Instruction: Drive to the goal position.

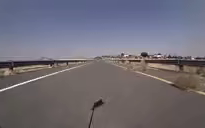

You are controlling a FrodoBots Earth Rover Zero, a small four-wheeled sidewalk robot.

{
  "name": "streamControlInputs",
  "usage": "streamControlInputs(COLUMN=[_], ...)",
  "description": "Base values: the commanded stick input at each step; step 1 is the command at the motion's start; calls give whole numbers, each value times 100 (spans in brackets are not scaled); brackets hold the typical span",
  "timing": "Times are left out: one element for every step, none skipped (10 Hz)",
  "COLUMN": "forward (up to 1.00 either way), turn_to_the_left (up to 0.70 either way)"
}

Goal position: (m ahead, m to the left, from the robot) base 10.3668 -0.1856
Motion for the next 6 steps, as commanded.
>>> streamControlInputs(forward=[100,100,100,100,100,100], turn_to_the_left=[-1,-1,-1,-1,-1,-1])
